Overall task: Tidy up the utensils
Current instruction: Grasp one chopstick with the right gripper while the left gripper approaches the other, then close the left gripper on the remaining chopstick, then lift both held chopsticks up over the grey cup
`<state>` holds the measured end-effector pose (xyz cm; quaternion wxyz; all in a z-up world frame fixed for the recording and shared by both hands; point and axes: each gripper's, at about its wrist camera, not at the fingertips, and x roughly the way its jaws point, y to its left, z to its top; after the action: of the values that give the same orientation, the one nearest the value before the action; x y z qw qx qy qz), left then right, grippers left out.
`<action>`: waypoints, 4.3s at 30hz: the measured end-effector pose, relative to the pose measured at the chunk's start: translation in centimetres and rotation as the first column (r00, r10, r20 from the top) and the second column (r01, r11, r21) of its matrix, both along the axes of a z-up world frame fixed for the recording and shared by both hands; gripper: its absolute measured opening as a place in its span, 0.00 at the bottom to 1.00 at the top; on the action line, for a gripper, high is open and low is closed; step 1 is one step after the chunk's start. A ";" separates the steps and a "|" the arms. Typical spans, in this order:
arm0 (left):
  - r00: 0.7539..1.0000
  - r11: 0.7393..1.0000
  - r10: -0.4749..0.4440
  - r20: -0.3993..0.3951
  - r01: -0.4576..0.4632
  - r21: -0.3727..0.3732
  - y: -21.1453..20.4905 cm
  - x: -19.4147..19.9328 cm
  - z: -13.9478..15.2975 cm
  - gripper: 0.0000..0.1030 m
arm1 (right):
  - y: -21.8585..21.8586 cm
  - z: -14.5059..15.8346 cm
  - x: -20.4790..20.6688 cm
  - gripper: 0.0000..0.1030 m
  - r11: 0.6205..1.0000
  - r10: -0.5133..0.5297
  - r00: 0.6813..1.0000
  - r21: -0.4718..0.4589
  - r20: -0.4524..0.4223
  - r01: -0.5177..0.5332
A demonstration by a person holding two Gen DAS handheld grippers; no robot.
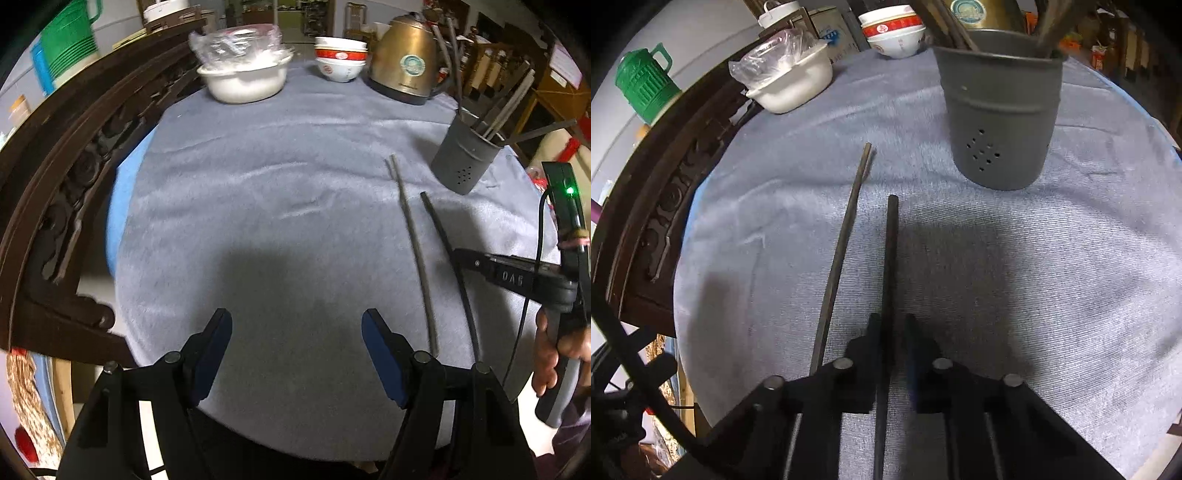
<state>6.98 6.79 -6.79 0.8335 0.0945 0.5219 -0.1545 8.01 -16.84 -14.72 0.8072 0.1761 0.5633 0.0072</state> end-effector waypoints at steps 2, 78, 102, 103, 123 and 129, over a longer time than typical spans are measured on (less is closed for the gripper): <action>0.999 0.999 -0.035 -0.008 0.035 -0.006 -1.5 0.7 -0.2 0.71 | -0.3 0.2 -0.2 0.07 1.000 -0.011 1.000 -0.018 0.002 0.011; 0.965 0.989 -0.129 -0.230 0.108 -0.100 -11.2 11.4 -7.0 0.06 | -3.6 -0.4 -0.6 0.11 0.999 -0.039 0.990 -0.042 -0.133 0.033; 0.971 0.995 -0.102 -0.218 0.102 -0.010 -11.5 12.2 -6.1 0.14 | -2.2 -0.3 1.2 0.09 0.995 0.007 0.992 -0.102 -0.127 -0.020; 0.972 0.995 -0.099 -0.213 0.100 -0.008 -11.6 12.3 -6.2 0.07 | -2.3 -0.3 1.2 0.08 0.995 0.010 0.993 -0.097 -0.122 -0.022; 0.987 0.968 -0.104 0.120 0.128 -0.214 -7.6 6.7 8.8 0.05 | -5.0 12.8 -4.0 0.07 1.000 -0.013 0.946 0.010 0.323 0.010; 0.975 0.956 -0.101 0.197 0.150 -0.252 -8.2 7.0 12.0 0.05 | -6.5 16.9 -5.8 0.07 0.998 -0.064 0.896 0.026 0.439 0.058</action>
<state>13.95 -1.43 5.17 0.8712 0.0291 0.4113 -0.2664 2.22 -23.38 2.20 0.9123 0.1924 0.3607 0.0250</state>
